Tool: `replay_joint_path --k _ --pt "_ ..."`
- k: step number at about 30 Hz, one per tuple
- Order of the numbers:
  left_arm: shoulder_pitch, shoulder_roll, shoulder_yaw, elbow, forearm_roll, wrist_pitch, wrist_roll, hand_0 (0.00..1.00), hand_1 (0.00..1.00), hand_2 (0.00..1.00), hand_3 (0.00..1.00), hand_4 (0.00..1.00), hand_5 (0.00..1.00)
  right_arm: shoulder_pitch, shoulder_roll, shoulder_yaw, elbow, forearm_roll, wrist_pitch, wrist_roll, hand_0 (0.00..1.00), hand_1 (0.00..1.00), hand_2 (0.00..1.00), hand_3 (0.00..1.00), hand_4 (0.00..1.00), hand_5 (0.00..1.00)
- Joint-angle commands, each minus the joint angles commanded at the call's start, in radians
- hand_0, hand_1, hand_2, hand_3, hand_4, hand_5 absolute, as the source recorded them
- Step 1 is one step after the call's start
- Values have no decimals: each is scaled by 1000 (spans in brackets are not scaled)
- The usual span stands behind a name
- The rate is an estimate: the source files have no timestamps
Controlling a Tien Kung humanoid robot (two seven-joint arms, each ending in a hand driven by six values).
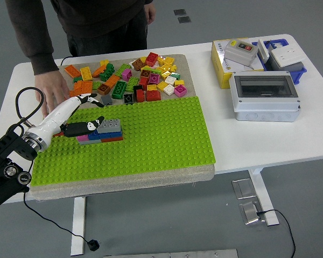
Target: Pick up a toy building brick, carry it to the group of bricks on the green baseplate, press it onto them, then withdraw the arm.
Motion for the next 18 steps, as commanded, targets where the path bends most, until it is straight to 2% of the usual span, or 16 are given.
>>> replay_joint_path --k 2,3,8,9,14,15,18 --pt "-2 -7 3 9 -1 9 -8 998 980 960 621 613 605 -1 0 -1 0 1 0 1 650 620 588 593 660 998" --pt "-3 -11 5 15 -1 15 -13 998 998 998 596 479 827 -1 0 -1 0 1 0 1 650 620 587 591 660 998" --pt "-21 -45 15 68 29 52 -32 998 998 998 596 479 827 0 0 -2 1 1 1 2 650 620 587 591 660 998" --pt "-27 -57 19 87 40 61 -32 998 998 998 599 410 955 1 0 -3 1 1 1 2 650 619 584 590 662 998" --pt "-45 -100 37 160 101 81 -19 998 998 998 599 410 955 6 -1 -5 2 0 0 4 650 619 584 590 662 998" --pt "-48 -104 41 168 109 82 -16 998 998 998 597 387 992 6 -1 -6 2 1 0 4 650 619 584 591 665 998" --pt "-56 -112 59 190 135 82 -5 998 998 998 597 387 992 8 -2 -9 3 5 0 7 650 619 584 591 665 998"
